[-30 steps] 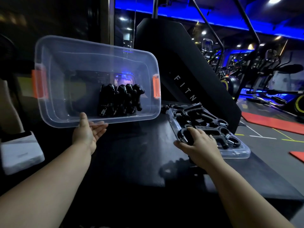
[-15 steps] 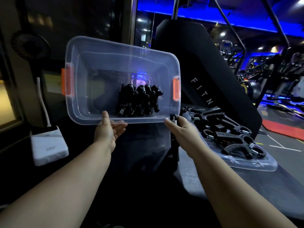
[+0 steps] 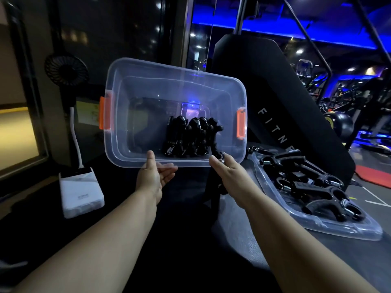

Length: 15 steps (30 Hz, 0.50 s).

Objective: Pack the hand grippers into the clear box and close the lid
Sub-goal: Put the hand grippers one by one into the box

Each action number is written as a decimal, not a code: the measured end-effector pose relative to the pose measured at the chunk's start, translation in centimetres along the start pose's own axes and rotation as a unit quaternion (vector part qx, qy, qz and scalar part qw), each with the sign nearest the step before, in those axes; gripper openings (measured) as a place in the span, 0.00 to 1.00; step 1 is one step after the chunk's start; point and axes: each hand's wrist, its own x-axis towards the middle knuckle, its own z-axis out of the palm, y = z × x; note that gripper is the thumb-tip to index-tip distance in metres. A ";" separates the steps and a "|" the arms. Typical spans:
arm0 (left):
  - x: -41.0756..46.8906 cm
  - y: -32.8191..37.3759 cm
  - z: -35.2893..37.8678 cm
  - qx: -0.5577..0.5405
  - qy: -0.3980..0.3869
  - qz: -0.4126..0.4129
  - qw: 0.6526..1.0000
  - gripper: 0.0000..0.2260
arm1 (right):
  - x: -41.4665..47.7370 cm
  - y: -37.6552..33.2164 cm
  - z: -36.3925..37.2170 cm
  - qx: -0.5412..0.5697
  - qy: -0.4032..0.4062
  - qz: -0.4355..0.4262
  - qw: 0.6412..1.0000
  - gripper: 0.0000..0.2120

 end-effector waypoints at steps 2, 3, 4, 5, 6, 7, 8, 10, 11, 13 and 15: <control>0.0 0.0 0.0 -0.001 0.000 -0.001 1.000 0.20 | -0.1 -0.2 0.1 -0.020 -0.006 0.000 1.000 0.09; 0.0 0.0 0.0 0.000 0.001 -0.002 1.000 0.20 | 0.0 -0.3 0.1 -0.037 -0.003 0.004 0.999 0.16; 0.0 0.0 0.0 0.001 0.001 -0.004 1.000 0.20 | 0.1 -0.5 0.0 -0.061 0.004 0.012 0.998 0.21; 0.0 0.0 0.0 0.001 0.001 -0.005 1.000 0.20 | 0.2 -0.7 -0.2 -0.088 0.011 0.018 0.996 0.23; 0.0 0.0 0.0 0.001 0.000 -0.006 1.000 0.20 | 0.4 -0.8 -0.3 -0.122 0.017 0.027 0.992 0.24; 0.0 0.0 -0.1 0.001 -0.001 -0.006 1.000 0.20 | 0.6 -1.0 -0.5 -0.160 0.020 0.038 0.986 0.24; 0.1 0.0 -0.2 0.001 -0.002 -0.007 1.000 0.20 | 0.7 -1.2 -0.6 -0.196 0.021 0.052 0.979 0.24; 0.1 0.0 -0.2 0.003 -0.004 -0.009 1.000 0.20 | 1.1 -1.5 -0.8 -0.245 0.025 0.082 0.966 0.23; 0.1 0.0 -0.2 0.004 -0.004 -0.011 1.000 0.20 | 1.3 -1.6 -0.9 -0.256 0.028 0.093 0.962 0.22; 0.1 0.0 -0.2 0.002 -0.003 -0.014 1.000 0.20 | 1.5 -1.8 -1.0 -0.264 0.032 0.112 0.957 0.18; 0.1 0.0 -0.1 0.001 -0.002 -0.015 1.000 0.20 | 1.7 -2.0 -1.2 -0.271 0.027 0.129 0.954 0.14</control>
